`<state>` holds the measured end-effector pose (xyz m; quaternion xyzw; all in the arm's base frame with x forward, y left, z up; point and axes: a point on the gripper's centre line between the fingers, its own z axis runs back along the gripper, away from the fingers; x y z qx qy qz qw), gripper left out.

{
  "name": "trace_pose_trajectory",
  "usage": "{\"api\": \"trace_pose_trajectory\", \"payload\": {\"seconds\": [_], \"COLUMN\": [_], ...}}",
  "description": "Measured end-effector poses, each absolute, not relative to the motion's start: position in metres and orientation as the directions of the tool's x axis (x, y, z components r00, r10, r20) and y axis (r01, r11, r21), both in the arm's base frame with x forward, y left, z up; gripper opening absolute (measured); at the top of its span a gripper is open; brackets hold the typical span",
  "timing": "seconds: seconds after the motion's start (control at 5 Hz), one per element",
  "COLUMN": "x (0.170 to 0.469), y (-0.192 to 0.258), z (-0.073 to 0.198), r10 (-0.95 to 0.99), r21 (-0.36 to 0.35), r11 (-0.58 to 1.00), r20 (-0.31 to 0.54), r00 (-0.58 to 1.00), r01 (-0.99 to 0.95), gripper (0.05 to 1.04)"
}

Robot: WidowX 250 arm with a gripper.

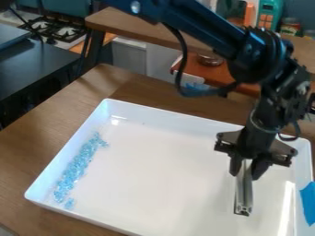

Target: Sweep into pile

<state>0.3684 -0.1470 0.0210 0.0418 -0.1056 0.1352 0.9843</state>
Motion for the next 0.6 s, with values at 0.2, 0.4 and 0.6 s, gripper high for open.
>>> {"api": "trace_pose_trajectory", "payload": {"seconds": [0.2,0.4,0.6], "x": [0.377,0.378,0.39], "y": [-0.151,-0.152,-0.126], "z": [0.012,0.011,0.053], "r10": [0.209,0.182,0.213], "r21": [0.043,0.012,-0.093], "r11": [0.973,0.982,0.976], "r20": [0.26,0.248,0.253], "r00": [0.943,0.952,0.944], "r01": [-0.228,-0.191,-0.196], "gripper": [0.722,0.972,1.005]}}
